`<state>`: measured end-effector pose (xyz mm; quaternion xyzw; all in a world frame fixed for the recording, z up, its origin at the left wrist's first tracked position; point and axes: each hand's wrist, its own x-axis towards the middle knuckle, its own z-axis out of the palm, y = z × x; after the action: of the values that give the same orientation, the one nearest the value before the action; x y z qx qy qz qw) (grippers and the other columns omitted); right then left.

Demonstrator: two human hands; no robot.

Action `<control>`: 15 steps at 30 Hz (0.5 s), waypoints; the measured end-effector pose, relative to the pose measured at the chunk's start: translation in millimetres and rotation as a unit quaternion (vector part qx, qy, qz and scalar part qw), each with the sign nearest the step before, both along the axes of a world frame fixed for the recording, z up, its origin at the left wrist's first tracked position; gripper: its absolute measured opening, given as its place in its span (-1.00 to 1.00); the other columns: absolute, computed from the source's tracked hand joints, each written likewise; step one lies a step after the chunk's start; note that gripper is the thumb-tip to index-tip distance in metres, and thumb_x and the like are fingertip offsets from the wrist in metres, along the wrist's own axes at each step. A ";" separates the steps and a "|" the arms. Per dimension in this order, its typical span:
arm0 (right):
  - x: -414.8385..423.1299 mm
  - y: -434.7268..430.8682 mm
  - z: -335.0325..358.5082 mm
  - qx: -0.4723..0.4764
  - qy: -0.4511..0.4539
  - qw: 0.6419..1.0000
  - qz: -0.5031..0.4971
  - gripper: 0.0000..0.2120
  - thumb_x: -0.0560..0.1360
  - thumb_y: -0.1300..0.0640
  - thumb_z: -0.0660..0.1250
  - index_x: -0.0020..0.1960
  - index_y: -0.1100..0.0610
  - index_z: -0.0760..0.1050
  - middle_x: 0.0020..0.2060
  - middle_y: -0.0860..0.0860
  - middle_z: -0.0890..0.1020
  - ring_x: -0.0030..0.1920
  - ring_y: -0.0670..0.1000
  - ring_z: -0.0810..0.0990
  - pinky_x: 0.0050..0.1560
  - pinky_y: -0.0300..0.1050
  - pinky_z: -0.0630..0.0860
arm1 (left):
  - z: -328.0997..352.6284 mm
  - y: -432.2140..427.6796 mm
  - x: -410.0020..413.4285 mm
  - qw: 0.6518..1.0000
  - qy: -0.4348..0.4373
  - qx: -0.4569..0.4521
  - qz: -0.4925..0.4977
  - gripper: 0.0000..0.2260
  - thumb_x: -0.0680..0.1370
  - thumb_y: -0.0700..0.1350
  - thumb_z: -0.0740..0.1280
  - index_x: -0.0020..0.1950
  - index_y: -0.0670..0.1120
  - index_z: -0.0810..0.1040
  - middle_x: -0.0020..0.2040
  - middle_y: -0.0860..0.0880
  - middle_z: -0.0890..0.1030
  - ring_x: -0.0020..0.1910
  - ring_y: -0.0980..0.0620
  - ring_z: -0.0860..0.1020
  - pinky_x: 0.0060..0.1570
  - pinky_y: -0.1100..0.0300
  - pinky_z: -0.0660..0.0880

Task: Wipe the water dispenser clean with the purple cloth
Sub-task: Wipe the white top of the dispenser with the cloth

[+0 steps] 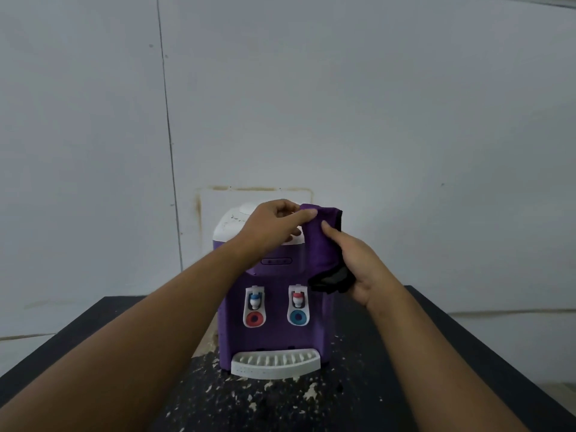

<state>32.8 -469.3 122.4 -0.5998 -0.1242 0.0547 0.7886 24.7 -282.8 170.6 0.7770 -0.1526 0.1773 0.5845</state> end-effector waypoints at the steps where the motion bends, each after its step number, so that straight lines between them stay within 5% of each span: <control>1: 5.3 -5.1 2.8 -0.021 -0.011 0.999 -0.040 -0.68 0.63 -0.14 0.48 0.26 0.05 0.73 0.06 0.08 0.83 0.05 0.13 0.84 0.14 0.13 0.76 | 2.5 2.7 4.1 1.000 -0.014 -0.001 0.002 -0.67 0.52 0.19 0.55 0.06 -0.04 0.71 -0.09 0.08 0.77 -0.16 0.15 0.71 0.00 0.19 0.67; 4: 27.0 -20.9 14.1 -0.061 -0.051 0.979 -0.185 -0.63 0.67 -0.17 0.43 0.11 0.15 0.72 -0.12 0.11 0.81 -0.12 0.10 0.80 -0.04 0.13 0.76 | 9.0 23.4 18.6 0.988 -0.106 0.056 0.096 -0.75 0.61 0.16 0.46 -0.04 -0.02 0.72 -0.14 0.08 0.78 -0.16 0.16 0.73 0.02 0.17 0.67; 6: 43.2 -26.6 22.9 -0.081 -0.087 0.954 -0.275 -0.50 0.69 -0.18 0.36 -0.10 0.28 0.58 -0.36 0.08 0.61 -0.31 0.00 0.59 -0.32 0.00 0.56 | 11.4 42.6 29.7 0.965 -0.143 0.117 0.184 -0.69 0.68 0.16 0.34 -0.11 0.03 0.74 -0.19 0.09 0.77 -0.16 0.12 0.73 -0.01 0.19 0.65; 9: 67.6 -24.1 33.5 -0.119 -0.144 0.921 -0.342 -0.50 0.70 -0.07 0.33 -0.34 0.06 0.28 -0.58 -0.20 0.30 -0.56 -0.15 0.27 -0.40 -0.15 0.25 | 11.2 69.6 45.1 0.937 -0.148 0.205 0.240 -0.50 0.75 0.21 0.12 0.01 0.00 0.79 -0.02 0.04 0.79 0.03 0.04 0.72 0.15 0.13 0.58; 12: 85.0 -10.2 36.9 -0.188 -0.198 0.907 -0.321 -0.58 0.67 -0.01 0.35 -0.34 0.07 0.44 -0.53 -0.13 0.45 -0.48 -0.05 0.41 -0.30 -0.07 0.38 | 6.8 86.2 54.8 0.929 -0.128 0.272 0.216 -0.41 0.74 0.29 0.01 0.29 -0.03 0.72 0.26 0.00 0.74 0.30 -0.01 0.63 0.24 0.12 0.45; 15: 94.9 10.4 31.0 -0.259 -0.235 0.902 -0.252 -0.77 0.65 0.02 0.38 -0.10 -0.01 0.75 -0.25 0.06 0.73 -0.28 0.09 0.62 -0.17 -0.02 0.51 | 3.4 93.3 61.3 0.910 -0.149 0.329 0.205 -0.34 0.73 0.34 -0.06 0.27 -0.01 0.72 0.23 0.00 0.74 0.27 -0.03 0.63 0.17 0.11 0.42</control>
<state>127.7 -458.9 153.4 -0.7897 -0.1323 -0.2577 0.5408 86.0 -189.5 174.0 0.9040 -0.1255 0.3465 0.2168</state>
